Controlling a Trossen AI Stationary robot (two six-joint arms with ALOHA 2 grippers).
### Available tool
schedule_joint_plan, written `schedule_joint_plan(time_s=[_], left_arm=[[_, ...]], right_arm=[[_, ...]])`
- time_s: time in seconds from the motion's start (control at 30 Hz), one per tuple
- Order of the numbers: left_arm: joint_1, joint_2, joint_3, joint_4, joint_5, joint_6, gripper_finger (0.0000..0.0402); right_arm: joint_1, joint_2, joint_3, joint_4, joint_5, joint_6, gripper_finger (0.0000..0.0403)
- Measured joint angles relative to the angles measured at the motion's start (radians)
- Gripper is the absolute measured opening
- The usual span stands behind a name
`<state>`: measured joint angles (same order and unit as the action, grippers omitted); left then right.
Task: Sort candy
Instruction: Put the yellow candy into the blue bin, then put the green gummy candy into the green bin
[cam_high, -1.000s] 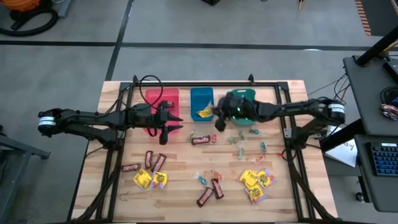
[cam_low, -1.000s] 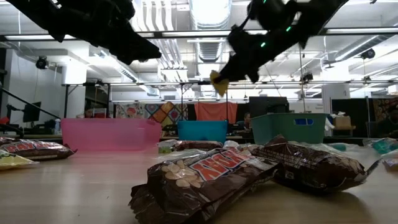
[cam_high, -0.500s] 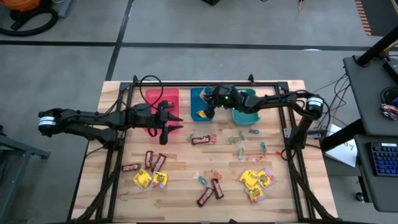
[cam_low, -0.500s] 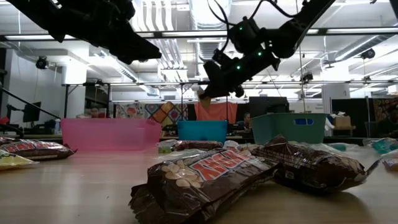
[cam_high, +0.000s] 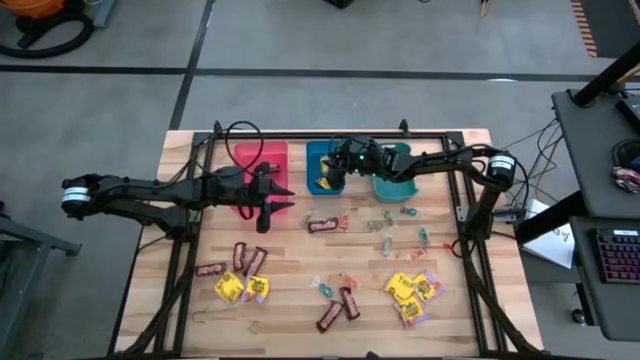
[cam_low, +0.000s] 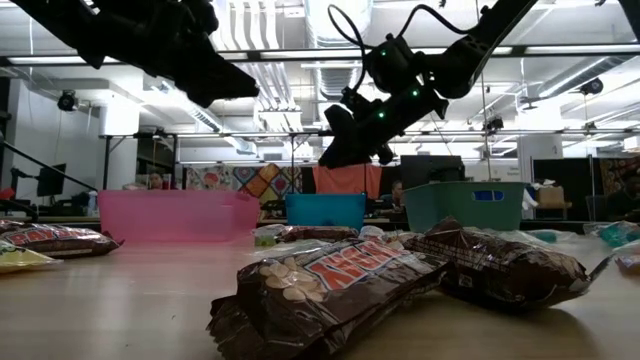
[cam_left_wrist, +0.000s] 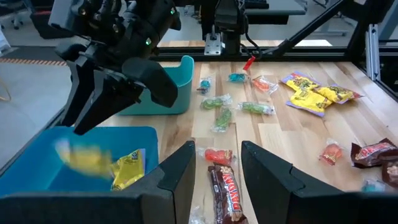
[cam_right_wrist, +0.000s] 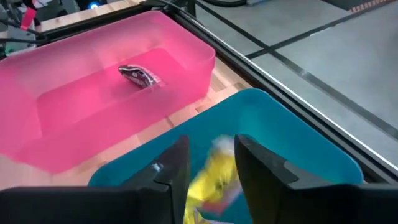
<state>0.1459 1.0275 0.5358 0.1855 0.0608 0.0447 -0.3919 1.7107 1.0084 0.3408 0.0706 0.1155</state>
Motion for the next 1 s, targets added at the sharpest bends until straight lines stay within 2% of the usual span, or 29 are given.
schedule_joint_plan(time_s=[0.23,0.43,0.67,0.83,1.0], left_arm=[[0.000,0.000,-0.002,-0.023,0.000,-0.051,0.0113],[0.000,0.000,-0.002,-0.026,0.000,-0.069,0.0113],[0.000,0.000,-0.002,-0.021,0.000,-0.066,0.0113],[0.000,0.000,-0.001,0.006,0.000,-0.045,0.0113],[0.000,0.000,0.007,0.017,0.000,-0.034,0.0113]], right_arm=[[0.002,-0.039,0.000,-0.073,-0.029,0.037,0.0153],[0.040,-0.174,0.000,-0.329,-0.148,0.141,0.0156],[0.215,-0.291,0.000,-0.571,-0.244,0.316,0.0143],[0.340,-0.303,0.000,-0.699,-0.244,0.506,0.0130],[0.408,-0.285,0.000,-0.935,-0.225,0.715,0.0132]])
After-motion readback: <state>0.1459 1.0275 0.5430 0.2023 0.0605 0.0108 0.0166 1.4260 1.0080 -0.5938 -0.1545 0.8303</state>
